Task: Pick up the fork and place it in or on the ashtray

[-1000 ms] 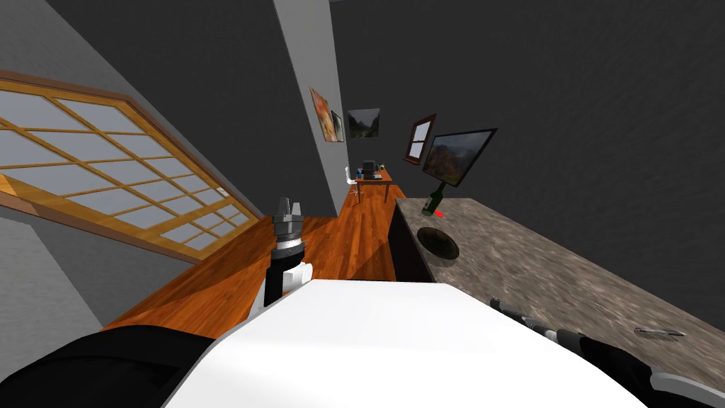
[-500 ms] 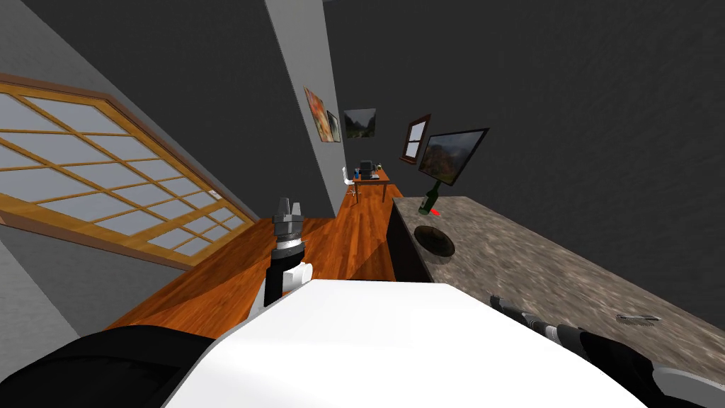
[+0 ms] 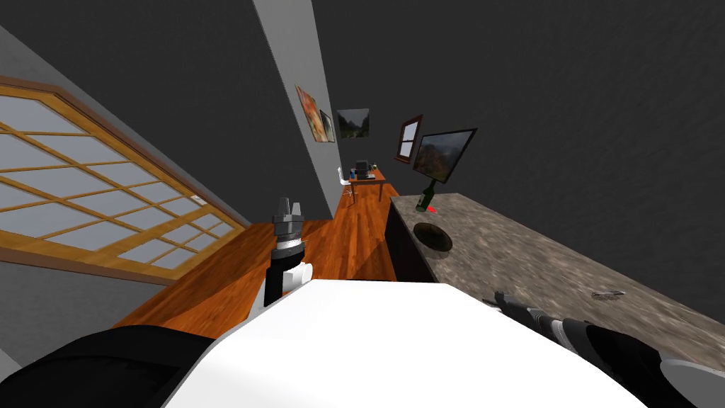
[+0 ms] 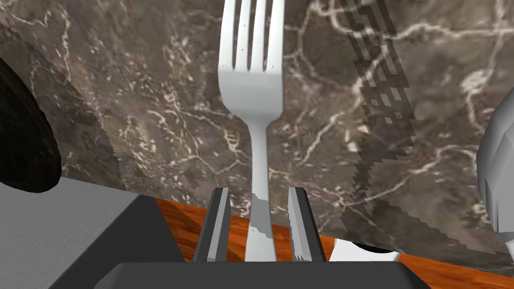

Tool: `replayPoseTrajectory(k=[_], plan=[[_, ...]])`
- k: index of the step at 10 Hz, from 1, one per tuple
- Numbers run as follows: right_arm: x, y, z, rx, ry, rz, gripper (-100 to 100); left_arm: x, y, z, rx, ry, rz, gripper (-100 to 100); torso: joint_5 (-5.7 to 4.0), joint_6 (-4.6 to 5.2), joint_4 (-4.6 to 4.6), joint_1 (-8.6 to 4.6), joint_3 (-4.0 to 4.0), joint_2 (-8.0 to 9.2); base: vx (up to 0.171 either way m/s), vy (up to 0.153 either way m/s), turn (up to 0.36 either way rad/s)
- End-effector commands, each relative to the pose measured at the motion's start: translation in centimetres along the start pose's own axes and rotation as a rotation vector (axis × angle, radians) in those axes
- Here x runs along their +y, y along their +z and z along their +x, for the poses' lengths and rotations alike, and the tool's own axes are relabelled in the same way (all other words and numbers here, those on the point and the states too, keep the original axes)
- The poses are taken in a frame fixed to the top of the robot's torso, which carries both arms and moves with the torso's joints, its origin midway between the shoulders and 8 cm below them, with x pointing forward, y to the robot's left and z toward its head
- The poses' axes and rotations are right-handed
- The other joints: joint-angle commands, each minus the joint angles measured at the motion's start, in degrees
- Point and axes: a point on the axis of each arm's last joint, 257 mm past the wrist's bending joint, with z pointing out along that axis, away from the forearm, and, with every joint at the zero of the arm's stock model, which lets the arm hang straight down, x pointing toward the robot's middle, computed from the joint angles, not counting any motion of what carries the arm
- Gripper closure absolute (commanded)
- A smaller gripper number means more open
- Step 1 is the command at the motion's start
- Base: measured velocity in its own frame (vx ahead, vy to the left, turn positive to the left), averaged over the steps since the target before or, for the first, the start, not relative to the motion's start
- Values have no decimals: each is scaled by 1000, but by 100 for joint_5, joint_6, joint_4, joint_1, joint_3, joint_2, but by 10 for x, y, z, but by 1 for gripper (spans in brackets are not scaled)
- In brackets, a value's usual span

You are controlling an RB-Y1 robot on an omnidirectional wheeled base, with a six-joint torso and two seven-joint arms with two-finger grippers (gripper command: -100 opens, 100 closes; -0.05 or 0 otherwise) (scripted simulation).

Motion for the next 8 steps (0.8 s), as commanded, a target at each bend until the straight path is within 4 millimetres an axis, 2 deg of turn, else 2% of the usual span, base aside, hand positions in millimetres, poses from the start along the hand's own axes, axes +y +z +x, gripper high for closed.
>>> replayPoseTrajectory(k=[1,4,8], plan=[[-4,-4,4,11,-15,-2,100,0,0,0,0,0,0,0,0,0,0,0,0,0,-16,58,-92],[-12,-12,12,30,-42,-12,100,0,0,0,0,0,0,0,1,-2,0,-1,1,3,-29,44,-88],[-18,-21,13,35,-52,-33,100,0,0,0,0,0,0,0,-3,-3,4,-21,15,27,-90,-1,-8]])
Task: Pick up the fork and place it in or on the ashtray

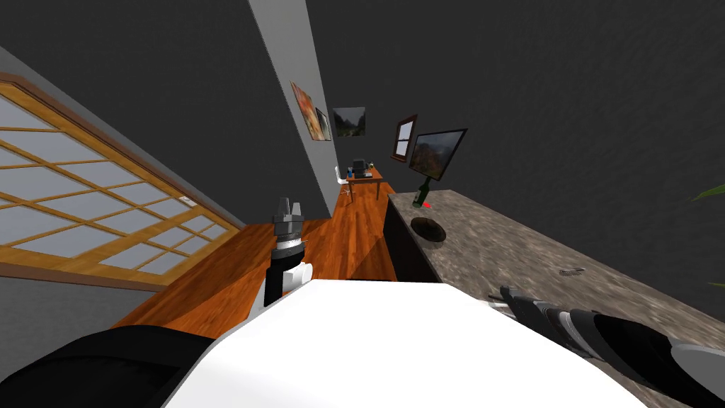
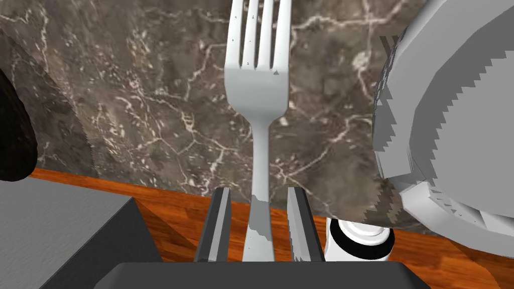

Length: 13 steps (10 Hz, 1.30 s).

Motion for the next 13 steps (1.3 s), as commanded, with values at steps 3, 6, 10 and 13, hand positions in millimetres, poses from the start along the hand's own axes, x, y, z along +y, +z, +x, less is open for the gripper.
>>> replayPoseTrajectory(k=[3,6,10,13], plan=[[-2,-8,-2,-6,22,-28,100,0,0,0,0,0,0,0,-3,1,2,-18,7,12,-160,-65,67],[-7,-10,-13,-28,59,-20,100,0,0,0,0,0,0,0,-8,2,7,-35,20,34,-210,-102,120],[-21,-10,-39,-80,102,28,100,0,0,0,0,0,0,0,-4,2,16,-16,34,53,-225,-61,147],[-19,-10,-38,-74,99,18,-100,0,0,0,0,0,0,0,-1,3,2,-6,-7,-20,-32,-7,6]])
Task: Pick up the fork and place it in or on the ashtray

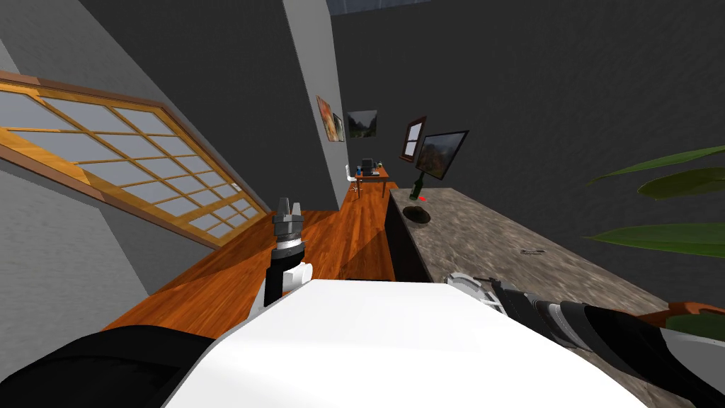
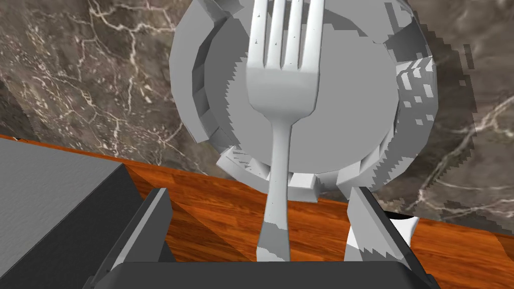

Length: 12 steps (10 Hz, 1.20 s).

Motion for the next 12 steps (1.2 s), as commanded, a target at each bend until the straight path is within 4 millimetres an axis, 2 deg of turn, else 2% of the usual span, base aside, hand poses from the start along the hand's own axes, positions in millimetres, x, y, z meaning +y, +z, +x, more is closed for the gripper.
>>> replayPoseTrajectory(k=[1,3,4,5,12], plan=[[0,0,0,0,0,0,-100,0,0,0,0,0,0,0,0,0,0,0,0,0,0,0,0],[0,0,0,0,0,0,-100,0,0,0,0,0,0,0,0,0,-2,1,-5,-8,0,0,0],[0,0,0,0,1,-1,0,0,0,0,0,0,0,0,1,-2,-2,2,-6,-10,0,0,0],[-4,-4,-4,-2,0,0,-100,0,0,0,0,0,0,0,2,-4,-2,3,-7,-13,-5,-10,-21],[-31,-31,-33,-11,-18,-2,-100,0,0,0,0,0,0,0,2,-5,-1,-3,-7,-13,-11,-28,-29]])
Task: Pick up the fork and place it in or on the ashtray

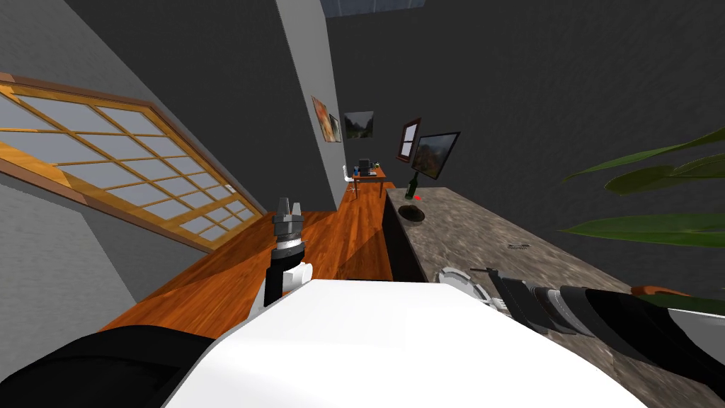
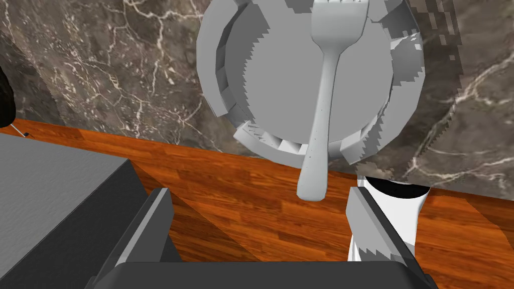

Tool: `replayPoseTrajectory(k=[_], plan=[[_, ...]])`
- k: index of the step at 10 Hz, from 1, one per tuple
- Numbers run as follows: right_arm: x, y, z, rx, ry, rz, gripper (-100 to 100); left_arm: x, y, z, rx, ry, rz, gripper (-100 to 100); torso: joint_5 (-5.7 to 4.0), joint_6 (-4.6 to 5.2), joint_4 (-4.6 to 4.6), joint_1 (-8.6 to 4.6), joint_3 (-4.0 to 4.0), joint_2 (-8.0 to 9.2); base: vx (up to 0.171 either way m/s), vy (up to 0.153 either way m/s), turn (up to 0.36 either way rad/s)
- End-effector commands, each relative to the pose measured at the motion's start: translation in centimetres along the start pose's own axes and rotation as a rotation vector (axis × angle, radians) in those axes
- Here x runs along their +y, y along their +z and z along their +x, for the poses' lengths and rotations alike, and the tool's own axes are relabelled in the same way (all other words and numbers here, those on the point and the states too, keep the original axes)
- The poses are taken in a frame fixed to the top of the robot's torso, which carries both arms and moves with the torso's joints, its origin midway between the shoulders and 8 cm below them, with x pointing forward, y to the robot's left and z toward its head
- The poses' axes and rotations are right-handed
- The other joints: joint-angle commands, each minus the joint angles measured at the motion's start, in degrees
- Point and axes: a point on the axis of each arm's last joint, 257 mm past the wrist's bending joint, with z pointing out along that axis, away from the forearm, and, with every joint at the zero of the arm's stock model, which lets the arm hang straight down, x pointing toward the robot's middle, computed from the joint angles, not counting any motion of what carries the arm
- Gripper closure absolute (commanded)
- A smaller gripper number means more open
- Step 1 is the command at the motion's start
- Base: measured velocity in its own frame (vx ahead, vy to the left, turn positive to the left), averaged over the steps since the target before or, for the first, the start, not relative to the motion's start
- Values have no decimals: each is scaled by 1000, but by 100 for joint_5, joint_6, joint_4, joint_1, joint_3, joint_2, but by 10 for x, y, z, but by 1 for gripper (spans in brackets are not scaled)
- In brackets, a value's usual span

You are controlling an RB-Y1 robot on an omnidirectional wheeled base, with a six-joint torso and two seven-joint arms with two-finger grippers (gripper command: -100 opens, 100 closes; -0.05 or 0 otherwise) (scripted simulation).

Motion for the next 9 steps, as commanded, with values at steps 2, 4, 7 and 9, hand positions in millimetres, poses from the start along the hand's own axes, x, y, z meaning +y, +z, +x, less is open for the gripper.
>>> replayPoseTrajectory(k=[2,4,7,9], plan=[[-7,-9,-10,1,-7,-7,-100,0,0,0,0,0,0,0,0,0,0,-1,1,1,-12,-29,-26],[-6,-7,-8,1,-4,-5,0,0,0,0,0,0,0,0,0,0,-1,4,-1,-3,-1,-5,-1],[-6,-7,-8,1,-4,-5,0,0,0,0,0,0,0,0,1,0,-1,9,-3,-4,0,0,0],[-6,-7,-8,1,-4,-5,0,0,0,0,0,0,0,0,1,0,-1,9,-3,-5,0,0,0]])
